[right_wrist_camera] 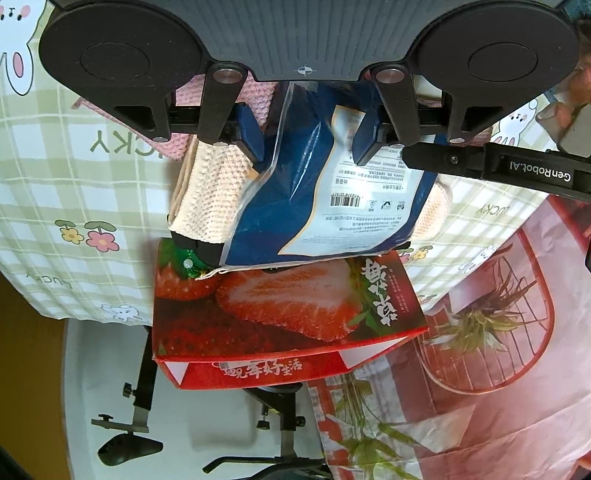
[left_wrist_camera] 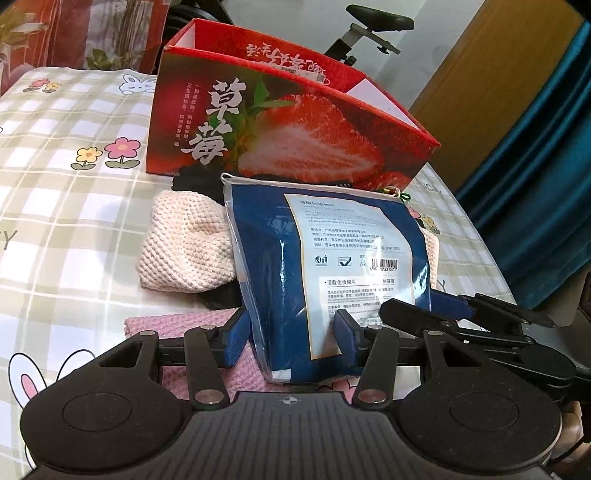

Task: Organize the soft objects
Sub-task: 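Grasp the blue labelled bag with the left gripper while the right gripper grips it too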

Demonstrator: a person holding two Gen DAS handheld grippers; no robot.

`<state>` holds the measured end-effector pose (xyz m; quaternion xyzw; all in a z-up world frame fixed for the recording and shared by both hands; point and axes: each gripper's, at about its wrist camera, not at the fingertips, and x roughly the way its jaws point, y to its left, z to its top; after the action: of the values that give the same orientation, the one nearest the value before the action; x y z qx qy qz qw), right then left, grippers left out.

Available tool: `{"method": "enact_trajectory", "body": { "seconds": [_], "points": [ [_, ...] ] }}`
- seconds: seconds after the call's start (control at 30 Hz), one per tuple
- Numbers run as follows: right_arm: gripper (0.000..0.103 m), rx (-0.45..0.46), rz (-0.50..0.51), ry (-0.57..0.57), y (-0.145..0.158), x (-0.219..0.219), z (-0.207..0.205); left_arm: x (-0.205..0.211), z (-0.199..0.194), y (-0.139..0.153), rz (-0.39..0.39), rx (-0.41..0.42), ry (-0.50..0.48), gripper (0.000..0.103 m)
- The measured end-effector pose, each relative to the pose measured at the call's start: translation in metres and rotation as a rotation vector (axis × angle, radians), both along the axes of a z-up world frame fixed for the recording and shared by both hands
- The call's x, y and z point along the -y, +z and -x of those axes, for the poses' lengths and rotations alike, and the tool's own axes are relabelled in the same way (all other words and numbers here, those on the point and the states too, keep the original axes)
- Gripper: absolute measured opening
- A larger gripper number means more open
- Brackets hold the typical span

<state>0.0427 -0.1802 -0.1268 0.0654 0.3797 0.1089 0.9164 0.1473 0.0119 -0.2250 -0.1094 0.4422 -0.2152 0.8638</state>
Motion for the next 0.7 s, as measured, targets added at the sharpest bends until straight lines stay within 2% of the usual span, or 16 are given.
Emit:
{"method": "enact_trajectory", "body": {
  "seconds": [0.2, 0.47, 0.7],
  "points": [
    [0.050, -0.001, -0.011, -0.003, -0.0009, 0.0002, -0.0005, -0.0002, -0.0017, -0.0030, 0.008, -0.001, -0.011, 0.053],
    [0.049, -0.001, -0.010, -0.003, -0.0010, 0.0002, -0.0003, -0.0064, -0.0033, -0.0091, 0.073, -0.012, 0.004, 0.054],
    [0.047, 0.000, -0.011, 0.002, 0.0003, -0.0019, 0.0000, -0.0011, -0.0008, -0.0038, 0.036, 0.033, -0.009, 0.054]
  ]
}}
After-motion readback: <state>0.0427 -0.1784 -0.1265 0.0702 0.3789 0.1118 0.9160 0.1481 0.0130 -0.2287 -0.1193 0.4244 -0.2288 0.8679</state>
